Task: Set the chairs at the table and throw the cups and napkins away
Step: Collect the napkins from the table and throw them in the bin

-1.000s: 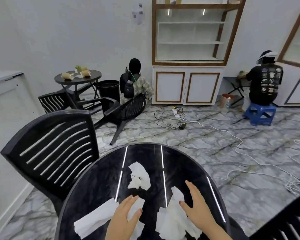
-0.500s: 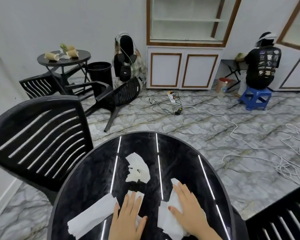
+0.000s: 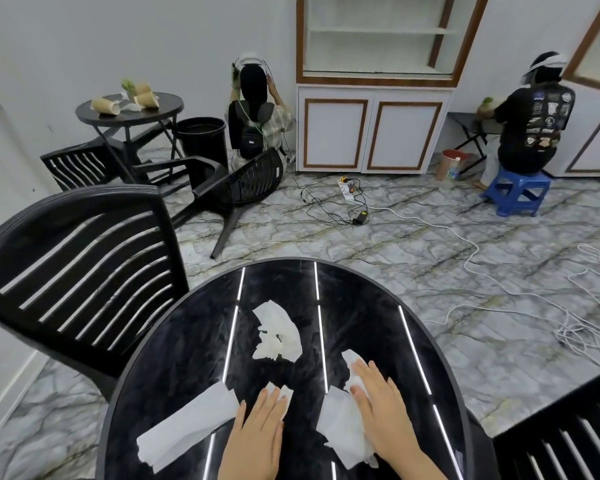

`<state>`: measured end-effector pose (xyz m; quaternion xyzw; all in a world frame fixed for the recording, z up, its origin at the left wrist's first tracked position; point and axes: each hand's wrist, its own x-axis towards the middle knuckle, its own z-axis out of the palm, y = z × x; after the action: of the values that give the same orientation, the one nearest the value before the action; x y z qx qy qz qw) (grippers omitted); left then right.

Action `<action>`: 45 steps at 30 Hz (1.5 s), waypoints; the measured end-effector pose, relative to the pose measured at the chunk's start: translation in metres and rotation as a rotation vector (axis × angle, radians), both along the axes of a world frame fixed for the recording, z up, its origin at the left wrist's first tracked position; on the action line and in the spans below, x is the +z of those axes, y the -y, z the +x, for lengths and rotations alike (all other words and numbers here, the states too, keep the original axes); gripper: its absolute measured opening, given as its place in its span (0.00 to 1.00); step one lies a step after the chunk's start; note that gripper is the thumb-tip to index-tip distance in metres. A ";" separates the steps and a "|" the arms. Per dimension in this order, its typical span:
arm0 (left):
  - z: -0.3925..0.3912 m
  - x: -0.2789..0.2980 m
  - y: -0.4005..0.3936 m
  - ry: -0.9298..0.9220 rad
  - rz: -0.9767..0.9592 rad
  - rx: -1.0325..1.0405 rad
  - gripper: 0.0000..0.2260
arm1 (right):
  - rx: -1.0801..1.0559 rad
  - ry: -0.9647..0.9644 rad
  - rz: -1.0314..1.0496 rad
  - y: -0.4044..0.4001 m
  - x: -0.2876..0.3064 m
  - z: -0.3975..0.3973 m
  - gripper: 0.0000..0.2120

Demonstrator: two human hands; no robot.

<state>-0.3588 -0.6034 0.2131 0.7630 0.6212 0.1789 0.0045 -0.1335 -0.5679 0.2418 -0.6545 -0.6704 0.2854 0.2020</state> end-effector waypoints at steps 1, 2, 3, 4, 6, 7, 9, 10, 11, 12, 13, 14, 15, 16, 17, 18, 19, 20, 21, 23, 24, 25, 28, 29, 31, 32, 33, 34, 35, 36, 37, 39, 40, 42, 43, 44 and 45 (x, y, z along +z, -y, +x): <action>0.001 0.001 0.001 0.015 0.005 -0.014 0.23 | -0.014 -0.033 0.018 0.000 0.004 0.000 0.20; 0.001 0.003 0.001 0.035 0.008 -0.033 0.22 | -0.023 -0.067 0.029 -0.001 0.008 0.000 0.19; 0.002 0.006 0.002 0.055 0.020 -0.052 0.21 | -0.026 -0.099 0.036 -0.001 0.013 0.000 0.18; 0.003 0.009 0.004 0.080 0.023 -0.067 0.21 | -0.025 -0.127 0.043 -0.002 0.017 0.001 0.18; 0.007 0.014 0.007 0.111 0.049 -0.069 0.25 | -0.013 -0.164 0.070 -0.003 0.026 0.001 0.17; 0.008 0.015 0.008 0.117 0.069 -0.059 0.28 | -0.006 -0.184 0.084 -0.003 0.031 0.001 0.17; 0.006 0.019 0.007 0.160 0.053 -0.027 0.30 | 0.010 -0.230 0.099 -0.003 0.039 -0.001 0.16; 0.006 0.024 0.006 0.195 0.028 -0.011 0.28 | 0.020 -0.249 0.101 -0.003 0.042 -0.003 0.16; 0.007 0.029 0.007 0.232 0.004 0.006 0.26 | 0.033 -0.263 0.099 -0.003 0.045 -0.005 0.16; 0.006 0.035 0.007 0.278 -0.012 0.033 0.24 | 0.050 -0.271 0.095 -0.004 0.048 -0.008 0.16; 0.005 0.041 0.008 0.326 -0.028 0.060 0.22 | 0.072 -0.277 0.093 -0.004 0.051 -0.012 0.16; 0.001 0.046 0.009 0.368 -0.037 0.101 0.19 | 0.100 -0.284 0.094 -0.004 0.054 -0.017 0.15; -0.003 0.049 0.010 0.410 -0.033 0.132 0.15 | 0.130 -0.294 0.095 -0.004 0.057 -0.023 0.15; -0.008 0.051 0.011 0.459 -0.046 0.160 0.14 | 0.158 -0.303 0.094 -0.004 0.060 -0.030 0.16; -0.015 0.053 0.013 0.498 -0.041 0.188 0.15 | 0.183 -0.310 0.090 -0.003 0.063 -0.038 0.16; -0.022 0.057 0.018 0.507 -0.031 0.221 0.16 | 0.208 -0.315 0.084 -0.003 0.064 -0.046 0.16; -0.029 0.062 0.023 0.509 -0.018 0.255 0.16 | 0.229 -0.317 0.077 -0.003 0.065 -0.056 0.16; -0.037 0.066 0.030 0.515 -0.013 0.287 0.16 | 0.251 -0.316 0.069 -0.002 0.066 -0.067 0.17; -0.046 0.070 0.039 0.524 0.005 0.312 0.16 | 0.279 -0.316 0.064 -0.001 0.067 -0.079 0.17; -0.064 0.077 0.058 0.548 0.045 0.366 0.16 | 0.356 -0.321 0.055 0.005 0.068 -0.104 0.17; -0.074 0.080 0.069 0.559 0.055 0.396 0.17 | 0.404 -0.327 0.048 0.008 0.068 -0.118 0.17; -0.084 0.082 0.081 0.569 0.072 0.427 0.17 | 0.454 -0.332 0.040 0.013 0.068 -0.132 0.17; -0.115 0.084 0.120 0.578 0.124 0.578 0.16 | 0.593 -0.351 0.016 0.033 0.066 -0.176 0.16; -0.126 0.085 0.134 0.586 0.134 0.635 0.16 | 0.639 -0.350 0.008 0.040 0.065 -0.192 0.16; -0.147 0.086 0.164 0.594 0.166 0.728 0.16 | 0.722 -0.335 -0.007 0.057 0.063 -0.224 0.16; -0.157 0.086 0.180 0.596 0.184 0.770 0.16 | 0.763 -0.329 -0.015 0.067 0.062 -0.240 0.16; -0.167 0.086 0.196 0.595 0.197 0.810 0.16 | 0.803 -0.322 -0.022 0.076 0.061 -0.256 0.17; -0.178 0.084 0.211 0.591 0.205 0.844 0.16 | 0.837 -0.310 -0.029 0.086 0.059 -0.271 0.17; -0.188 0.082 0.227 0.589 0.206 0.875 0.16 | 0.865 -0.296 -0.034 0.097 0.058 -0.285 0.18; -0.199 0.078 0.242 0.594 0.202 0.908 0.16 | 0.890 -0.289 -0.036 0.110 0.057 -0.298 0.18; -0.209 0.074 0.257 0.605 0.195 0.946 0.16 | 0.915 -0.293 -0.032 0.122 0.056 -0.311 0.17; -0.228 0.064 0.286 0.612 0.173 1.014 0.16 | 0.971 -0.304 -0.034 0.146 0.051 -0.335 0.16; -0.237 0.060 0.299 0.614 0.159 1.041 0.15 | 0.999 -0.292 -0.043 0.157 0.047 -0.345 0.16; -0.252 0.048 0.324 0.634 0.136 1.084 0.15 | 1.025 -0.245 -0.064 0.179 0.039 -0.364 0.17; -0.258 0.042 0.336 0.648 0.131 1.107 0.15 | 1.021 -0.225 -0.084 0.188 0.033 -0.372 0.17; -0.264 0.037 0.347 0.659 0.120 1.126 0.15 | 1.009 -0.212 -0.108 0.197 0.028 -0.378 0.17; -0.269 0.031 0.357 0.663 0.108 1.133 0.15 | 0.996 -0.203 -0.125 0.207 0.022 -0.384 0.17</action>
<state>-0.6279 -0.9605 0.2442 0.2217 0.8825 0.4101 0.0624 -0.5174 -0.7744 0.2636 -0.2356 -0.8596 0.4487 0.0658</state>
